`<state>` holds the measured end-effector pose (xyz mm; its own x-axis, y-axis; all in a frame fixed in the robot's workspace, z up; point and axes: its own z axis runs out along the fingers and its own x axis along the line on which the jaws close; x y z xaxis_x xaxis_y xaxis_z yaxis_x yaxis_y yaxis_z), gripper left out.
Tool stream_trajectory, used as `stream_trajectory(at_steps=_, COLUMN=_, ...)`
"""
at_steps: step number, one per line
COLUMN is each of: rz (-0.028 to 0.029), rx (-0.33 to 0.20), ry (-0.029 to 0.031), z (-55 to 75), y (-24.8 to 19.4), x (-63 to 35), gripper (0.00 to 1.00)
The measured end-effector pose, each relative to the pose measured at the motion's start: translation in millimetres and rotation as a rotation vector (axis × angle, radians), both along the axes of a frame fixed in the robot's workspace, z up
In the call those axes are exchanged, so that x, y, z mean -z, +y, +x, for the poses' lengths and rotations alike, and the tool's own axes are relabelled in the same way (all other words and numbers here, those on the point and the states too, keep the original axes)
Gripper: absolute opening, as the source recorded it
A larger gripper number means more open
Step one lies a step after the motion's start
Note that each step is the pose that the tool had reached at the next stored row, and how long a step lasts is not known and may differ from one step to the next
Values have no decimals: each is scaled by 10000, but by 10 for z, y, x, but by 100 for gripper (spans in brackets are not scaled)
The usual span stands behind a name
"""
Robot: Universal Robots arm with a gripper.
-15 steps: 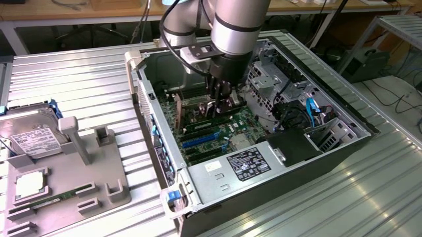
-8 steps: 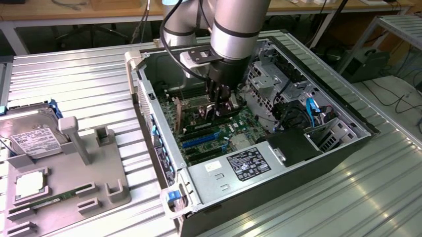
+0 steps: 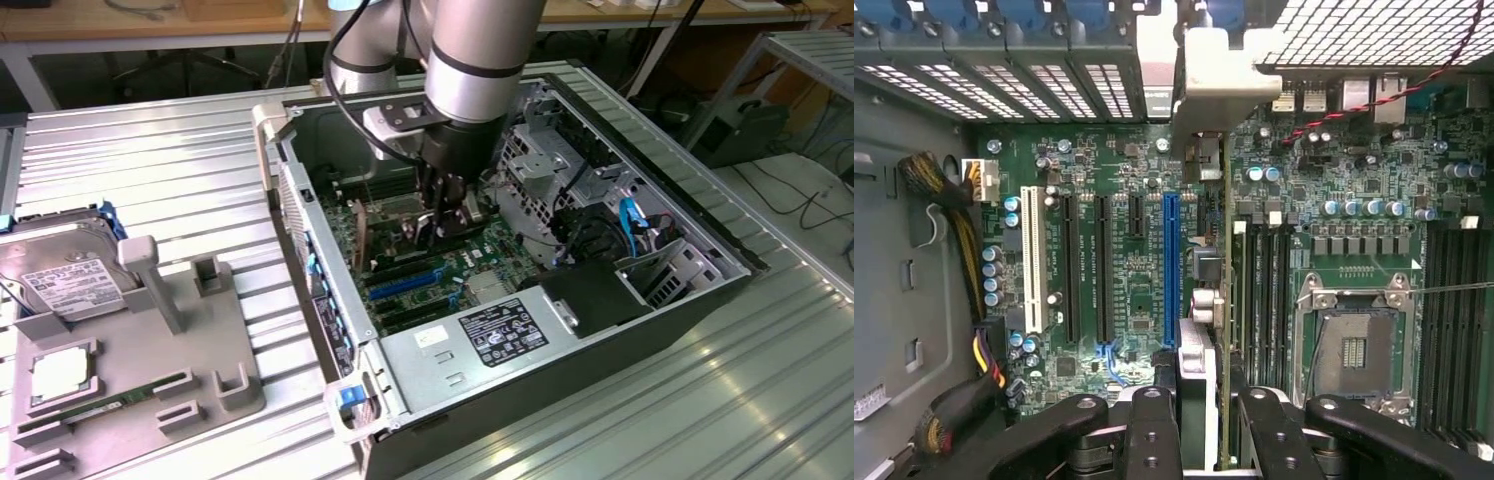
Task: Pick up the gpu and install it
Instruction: 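Insert the gpu into the slot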
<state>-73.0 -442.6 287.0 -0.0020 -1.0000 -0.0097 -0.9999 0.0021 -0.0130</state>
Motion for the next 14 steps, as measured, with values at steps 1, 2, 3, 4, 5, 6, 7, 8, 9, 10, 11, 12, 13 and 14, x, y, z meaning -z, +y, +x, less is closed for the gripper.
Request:
stream_trajectory(at_steps=1, rz=-33, rx=0, ry=1, z=0, y=0, x=0, gripper=28)
stream_trajectory(at_steps=2, rz=-73, rx=1, ry=1, z=0, y=0, x=0, gripper=28)
stream_trajectory(at_steps=3, rz=-110, rx=0, ry=0, z=0, y=-1, x=2, gripper=28)
stream_trajectory(at_steps=4, rz=-138, rx=0, ry=0, z=0, y=-1, x=3, gripper=28)
stream_trajectory(at_steps=5, rz=-144, rx=2, ry=1, z=-6, y=-1, x=3, gripper=28)
stream_trajectory(at_steps=6, rz=-146, rx=1, ry=2, z=-20, y=-1, x=3, gripper=28)
stream_trajectory(at_steps=7, rz=-145, rx=1, ry=1, z=-34, y=-1, x=4, gripper=28)
stream_trajectory(at_steps=8, rz=-143, rx=0, ry=0, z=-49, y=-1, x=7, gripper=28)
stream_trajectory(at_steps=9, rz=-131, rx=1, ry=1, z=-60, y=-1, x=9, gripper=28)
stream_trajectory(at_steps=10, rz=-94, rx=1, ry=1, z=-63, y=-1, x=13, gripper=28)
stream_trajectory(at_steps=11, rz=-56, rx=0, ry=1, z=-64, y=-1, x=18, gripper=28)
stream_trajectory(at_steps=12, rz=-44, rx=0, ry=0, z=-64, y=-5, x=22, gripper=28)
stream_trajectory(at_steps=13, rz=-41, rx=0, ry=1, z=-64, y=-14, x=24, gripper=28)
stream_trajectory(at_steps=14, rz=-41, rx=0, ry=0, z=-65, y=-23, x=26, gripper=28)
